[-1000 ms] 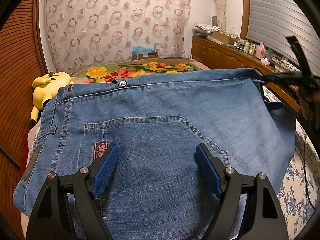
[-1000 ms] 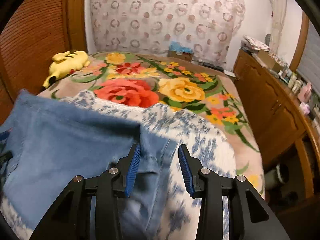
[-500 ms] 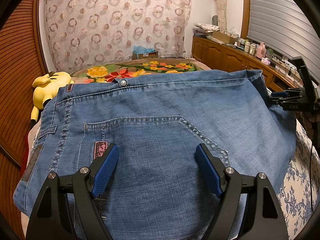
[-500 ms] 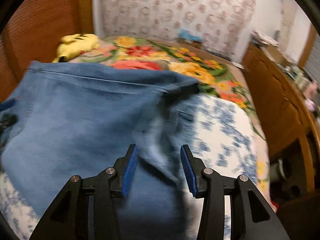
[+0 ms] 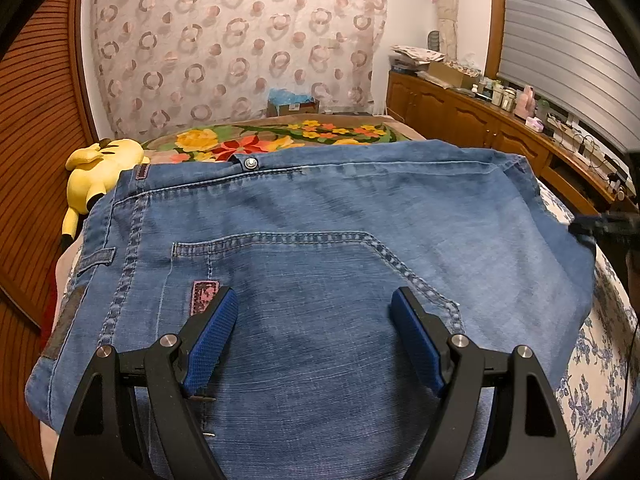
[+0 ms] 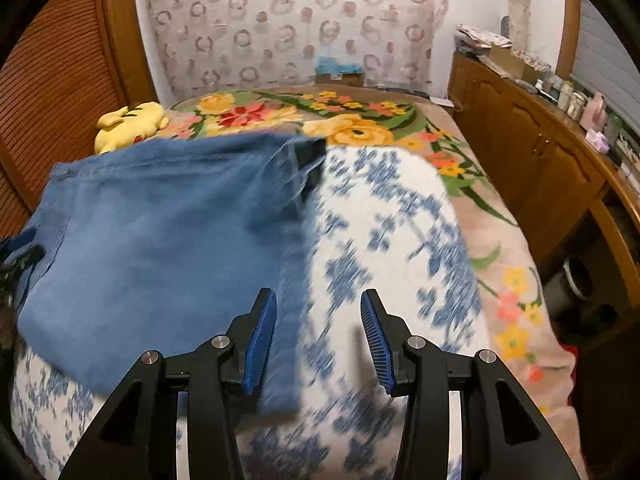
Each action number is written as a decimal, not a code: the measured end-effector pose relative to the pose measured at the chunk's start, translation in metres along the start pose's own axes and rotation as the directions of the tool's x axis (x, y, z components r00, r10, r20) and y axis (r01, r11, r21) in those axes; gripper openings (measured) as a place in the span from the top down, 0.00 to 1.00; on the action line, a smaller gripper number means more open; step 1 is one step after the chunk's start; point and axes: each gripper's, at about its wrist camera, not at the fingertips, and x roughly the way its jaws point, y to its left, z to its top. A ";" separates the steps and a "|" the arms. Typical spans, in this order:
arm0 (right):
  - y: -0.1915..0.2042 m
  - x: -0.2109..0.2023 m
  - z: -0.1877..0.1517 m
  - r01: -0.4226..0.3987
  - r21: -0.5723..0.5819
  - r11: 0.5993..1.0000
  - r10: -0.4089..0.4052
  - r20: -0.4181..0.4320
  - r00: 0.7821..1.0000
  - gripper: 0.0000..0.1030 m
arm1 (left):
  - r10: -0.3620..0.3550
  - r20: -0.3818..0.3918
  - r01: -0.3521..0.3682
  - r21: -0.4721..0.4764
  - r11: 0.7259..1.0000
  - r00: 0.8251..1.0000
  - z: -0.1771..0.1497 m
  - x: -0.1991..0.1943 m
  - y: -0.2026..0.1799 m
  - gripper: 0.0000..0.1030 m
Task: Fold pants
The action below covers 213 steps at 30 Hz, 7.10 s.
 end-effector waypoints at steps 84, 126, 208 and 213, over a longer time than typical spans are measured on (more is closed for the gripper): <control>0.009 -0.102 -0.062 0.069 -0.125 0.990 -0.038 0.238 0.971 0.86 | 0.215 0.157 -0.169 -0.264 0.950 0.964 -0.060 -0.167 0.061 0.86; -0.006 -0.140 -0.142 -0.012 0.043 0.999 0.007 0.104 0.995 0.84 | 0.236 0.057 -0.224 -0.170 0.960 0.970 -0.159 -0.214 0.030 0.67; 0.072 -0.190 -0.117 -0.172 -0.233 0.957 0.243 0.321 0.916 0.93 | 0.001 -0.010 -0.001 -0.031 1.000 1.000 -0.133 -0.158 -0.085 0.20; 0.093 -0.186 -0.101 -0.220 -0.292 0.931 0.313 0.325 0.893 0.93 | 0.009 -0.004 -0.009 -0.035 0.999 1.000 -0.135 -0.163 -0.081 0.20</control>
